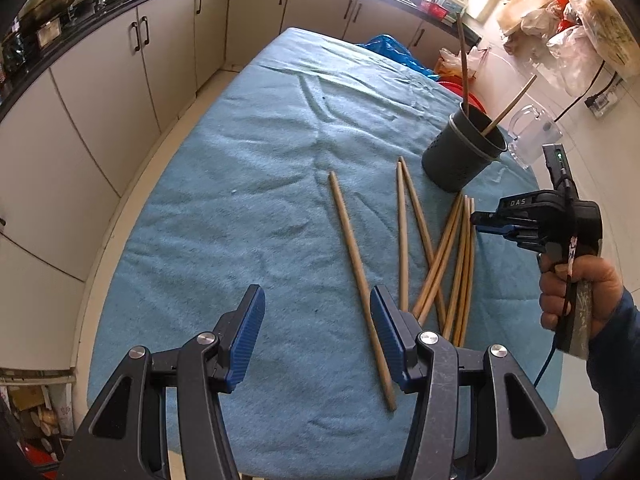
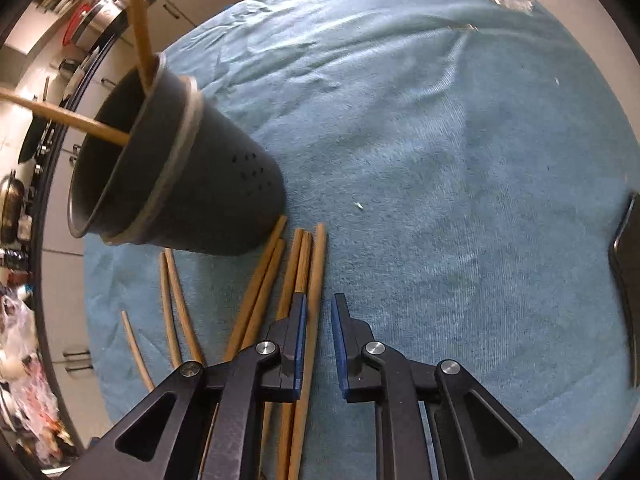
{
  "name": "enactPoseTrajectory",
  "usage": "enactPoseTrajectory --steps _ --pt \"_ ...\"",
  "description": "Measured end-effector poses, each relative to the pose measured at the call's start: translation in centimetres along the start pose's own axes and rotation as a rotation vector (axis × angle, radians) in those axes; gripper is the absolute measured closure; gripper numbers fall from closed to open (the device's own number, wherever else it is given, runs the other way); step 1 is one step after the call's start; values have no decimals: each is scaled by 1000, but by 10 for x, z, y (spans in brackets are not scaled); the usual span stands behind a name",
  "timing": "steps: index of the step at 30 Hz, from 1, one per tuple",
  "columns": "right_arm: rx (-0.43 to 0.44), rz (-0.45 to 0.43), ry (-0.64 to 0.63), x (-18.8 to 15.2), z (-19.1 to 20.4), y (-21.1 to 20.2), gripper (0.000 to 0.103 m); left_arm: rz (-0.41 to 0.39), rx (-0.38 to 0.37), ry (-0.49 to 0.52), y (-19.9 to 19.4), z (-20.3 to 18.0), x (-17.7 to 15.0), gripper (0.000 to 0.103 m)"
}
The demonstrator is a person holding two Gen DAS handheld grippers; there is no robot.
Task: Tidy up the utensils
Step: 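Close the left tool on a chopstick while the right tool grasps another, then lift both chopsticks upright and move them toward the black holder cup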
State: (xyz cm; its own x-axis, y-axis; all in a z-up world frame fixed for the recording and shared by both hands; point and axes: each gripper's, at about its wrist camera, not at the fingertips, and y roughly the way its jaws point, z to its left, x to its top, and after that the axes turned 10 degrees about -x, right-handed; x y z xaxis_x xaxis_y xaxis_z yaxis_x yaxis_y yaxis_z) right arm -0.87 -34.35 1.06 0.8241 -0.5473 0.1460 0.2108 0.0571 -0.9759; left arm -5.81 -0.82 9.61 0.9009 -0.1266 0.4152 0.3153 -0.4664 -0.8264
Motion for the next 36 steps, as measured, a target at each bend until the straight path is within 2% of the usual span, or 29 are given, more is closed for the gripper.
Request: enactPoseTrajectory --steps 4,10,14,18,20,22,24,27,29,30,31,36 --pt "-50 3 -43 -1 -2 0 96 24 -4 5 10 -2 6 50" --pt "-169 -21 -77 -13 -28 -8 97 72 -25 -21 33 2 25 50" --pt "-161 -15 -60 -23 -48 -11 97 122 -39 -51 59 2 41 50" --pt "-137 -7 -54 -28 -59 -10 97 175 -11 -45 90 -6 59 50" --pt "-126 0 -55 -28 -63 -10 97 196 5 -29 104 -12 66 55" --pt "-115 8 -56 -27 -67 -9 97 226 40 -7 118 -17 72 69" --pt "-110 20 -60 -25 -63 -10 96 250 61 -1 130 -18 77 74" --pt "-111 37 -74 -18 -62 -5 95 246 93 20 135 -22 83 77" --pt "-115 44 -84 -11 -57 -2 94 241 102 24 136 -23 86 84" --pt "-110 45 -84 -1 -51 3 93 236 109 30 138 -23 87 93" --pt "-107 45 -85 0 -51 4 93 229 114 30 138 -23 87 95" --pt "-111 27 -109 4 -52 0 97 198 80 12 130 -18 86 97"
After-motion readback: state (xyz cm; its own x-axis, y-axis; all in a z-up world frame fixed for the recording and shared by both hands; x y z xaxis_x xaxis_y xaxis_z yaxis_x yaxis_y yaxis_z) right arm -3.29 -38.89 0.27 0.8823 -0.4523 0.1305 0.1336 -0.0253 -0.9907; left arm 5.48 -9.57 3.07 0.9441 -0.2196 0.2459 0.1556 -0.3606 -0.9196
